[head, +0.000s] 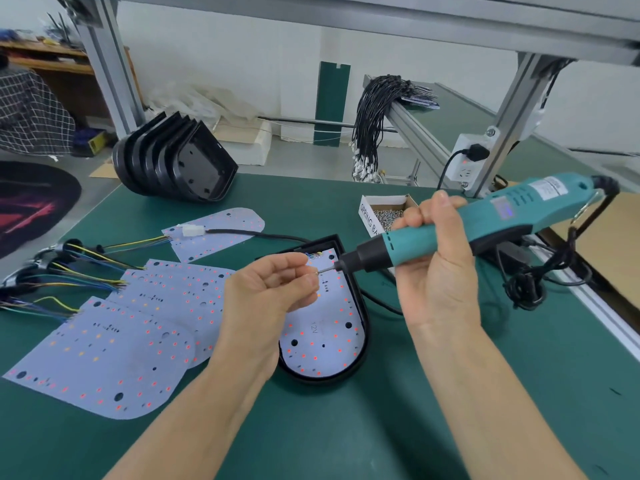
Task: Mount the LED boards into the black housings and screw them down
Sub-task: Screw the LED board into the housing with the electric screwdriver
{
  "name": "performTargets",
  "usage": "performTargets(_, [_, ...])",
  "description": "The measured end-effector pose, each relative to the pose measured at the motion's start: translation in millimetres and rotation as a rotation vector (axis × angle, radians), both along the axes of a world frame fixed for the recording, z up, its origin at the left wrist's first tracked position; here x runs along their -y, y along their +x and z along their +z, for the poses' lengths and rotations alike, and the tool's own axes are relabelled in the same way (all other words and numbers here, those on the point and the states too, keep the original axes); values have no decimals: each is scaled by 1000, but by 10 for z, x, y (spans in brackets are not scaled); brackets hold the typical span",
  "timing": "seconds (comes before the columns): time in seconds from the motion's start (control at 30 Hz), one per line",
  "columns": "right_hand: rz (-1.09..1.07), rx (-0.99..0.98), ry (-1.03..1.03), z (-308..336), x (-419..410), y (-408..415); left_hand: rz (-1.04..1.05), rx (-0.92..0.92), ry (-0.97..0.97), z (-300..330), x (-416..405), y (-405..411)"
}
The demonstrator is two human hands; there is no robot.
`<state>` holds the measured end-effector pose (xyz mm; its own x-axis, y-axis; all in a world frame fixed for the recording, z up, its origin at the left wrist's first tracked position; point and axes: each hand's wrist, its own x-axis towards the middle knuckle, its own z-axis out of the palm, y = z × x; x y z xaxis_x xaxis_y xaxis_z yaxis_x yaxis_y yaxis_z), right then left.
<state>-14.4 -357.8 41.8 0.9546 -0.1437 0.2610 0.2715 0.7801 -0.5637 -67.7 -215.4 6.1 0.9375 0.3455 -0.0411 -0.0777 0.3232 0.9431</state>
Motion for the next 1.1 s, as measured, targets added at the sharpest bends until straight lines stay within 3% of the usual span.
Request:
performTargets(0.4, [25,3,-19,-5,62,-12,38,-45,17,-32,-106,-85])
performTargets(0.47, [43,-7,-39,-32,76,-20,177,-128,231,-82,-232,-92])
performTargets(0.53, [71,-13,-53,-69,95,-36,229,-301,708,-123,-380,-124])
performTargets(0.6, [98,-18,-79,-117,115,-56,94,-505,1124,-160,-427,-171])
performTargets(0.67, [119,-29,-124,-162,133,-80,-3,-588,1284,-155,-351,-168])
performTargets(1.1, [160,-87,-261,-363,261,-101,25,-444,1003,-282,-164,82])
